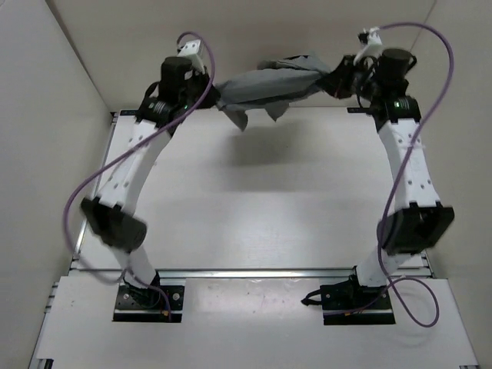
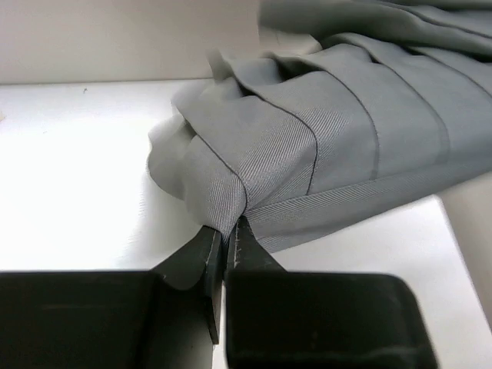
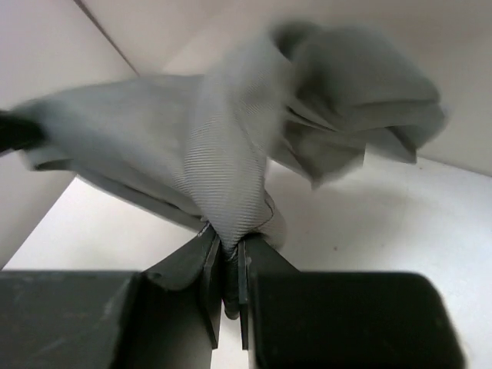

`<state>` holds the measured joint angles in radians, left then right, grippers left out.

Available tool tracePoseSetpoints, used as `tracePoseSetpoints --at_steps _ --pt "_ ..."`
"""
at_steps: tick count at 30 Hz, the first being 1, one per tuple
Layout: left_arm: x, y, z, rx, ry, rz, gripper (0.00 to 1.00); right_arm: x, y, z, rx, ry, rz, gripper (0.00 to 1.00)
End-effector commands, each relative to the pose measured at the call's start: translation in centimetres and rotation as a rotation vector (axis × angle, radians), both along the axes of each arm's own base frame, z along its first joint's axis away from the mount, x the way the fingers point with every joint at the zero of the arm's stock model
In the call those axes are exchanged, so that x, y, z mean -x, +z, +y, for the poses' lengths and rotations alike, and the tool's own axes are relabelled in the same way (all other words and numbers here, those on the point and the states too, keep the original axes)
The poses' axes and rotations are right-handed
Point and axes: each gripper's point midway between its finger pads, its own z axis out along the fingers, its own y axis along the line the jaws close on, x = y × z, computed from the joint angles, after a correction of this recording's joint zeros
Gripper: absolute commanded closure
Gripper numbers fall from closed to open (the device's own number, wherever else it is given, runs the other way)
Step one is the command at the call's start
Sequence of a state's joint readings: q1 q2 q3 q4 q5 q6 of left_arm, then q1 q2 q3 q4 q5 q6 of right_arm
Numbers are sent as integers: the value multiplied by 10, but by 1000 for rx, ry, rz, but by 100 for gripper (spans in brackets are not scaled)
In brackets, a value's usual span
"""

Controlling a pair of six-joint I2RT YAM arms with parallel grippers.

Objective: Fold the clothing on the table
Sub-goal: Flatten the skirt out

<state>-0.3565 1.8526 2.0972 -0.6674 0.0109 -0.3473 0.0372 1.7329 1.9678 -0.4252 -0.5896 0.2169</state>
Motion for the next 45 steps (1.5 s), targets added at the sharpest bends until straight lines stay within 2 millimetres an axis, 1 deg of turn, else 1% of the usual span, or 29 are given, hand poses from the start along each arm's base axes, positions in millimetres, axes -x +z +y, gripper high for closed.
tracePoseSetpoints --at_steps 1,2,3,5,6,7,10,14,18,20,21,22,23,24,25,26,27,28,29,31,32,33,34,35,36,39,40,42,45 --pt "40 9 68 -97 159 -61 100 18 -75 -39 7 -100 159 100" --pt "51 -19 69 -127 140 1 100 38 -115 -48 -10 -136 251 100" --pt "64 -32 69 -155 123 38 100 53 -117 -49 -21 -144 242 100" --pt "99 -114 68 -249 88 220 100 103 -204 -50 -58 -170 452 100" --pt "112 -121 64 -238 71 226 100 130 -228 -44 -76 -170 514 100" --pt "135 -153 62 -235 48 302 100 147 -230 -36 -81 -158 513 100" --pt "197 -226 61 -239 -13 500 100 218 -290 -7 -114 -131 688 100" --pt "236 -255 72 -265 -39 601 100 257 -306 12 -204 -72 749 100" --pt "223 -252 84 -266 4 608 100 248 -305 8 -314 -71 739 100" --pt "190 -231 84 -242 21 554 100 219 -286 4 -276 -74 666 100" --pt "176 -231 85 -245 24 556 100 212 -293 6 -248 -68 707 100" --pt "151 -203 79 -225 26 493 100 191 -271 6 -209 -50 662 100" --pt "134 -203 76 -244 20 497 100 153 -238 6 -170 -29 588 100" --pt "105 -177 72 -257 24 445 100 140 -248 5 -147 -26 672 100" --pt "75 -134 65 -252 24 363 100 107 -192 5 -118 -9 564 99" --pt "49 -60 60 -237 54 195 100 66 -139 0 -88 -14 430 100" --pt "40 -47 60 -276 89 176 100 53 -126 -2 -74 -20 425 100" --pt "31 23 58 -237 122 10 100 32 -59 -6 -40 -60 248 100" --pt "32 71 62 -222 174 -108 100 22 -6 -13 -2 -130 102 99" --pt "37 120 66 -159 195 -256 100 27 47 -29 6 -220 -44 100" --pt "35 108 72 -151 197 -229 100 25 30 -38 -9 -227 -5 100" --pt "37 108 80 -129 190 -232 100 38 41 -36 -27 -193 -49 100" --pt "42 86 80 -139 180 -186 100 43 11 -58 -57 -233 20 100" --pt "44 42 78 -185 159 -88 100 46 -46 -68 -87 -233 156 100" --pt "54 32 77 -200 147 -75 100 61 -49 -69 -94 -224 140 100" --pt "100 -102 73 -278 66 190 100 118 -184 -70 -76 -251 410 100" --pt "114 -110 68 -250 48 198 100 132 -196 -64 -74 -242 434 100" --pt "160 -187 71 -270 3 360 100 175 -255 -43 -82 -193 578 100" --pt "215 -240 66 -247 -49 511 100 221 -303 -16 -112 -133 733 100"
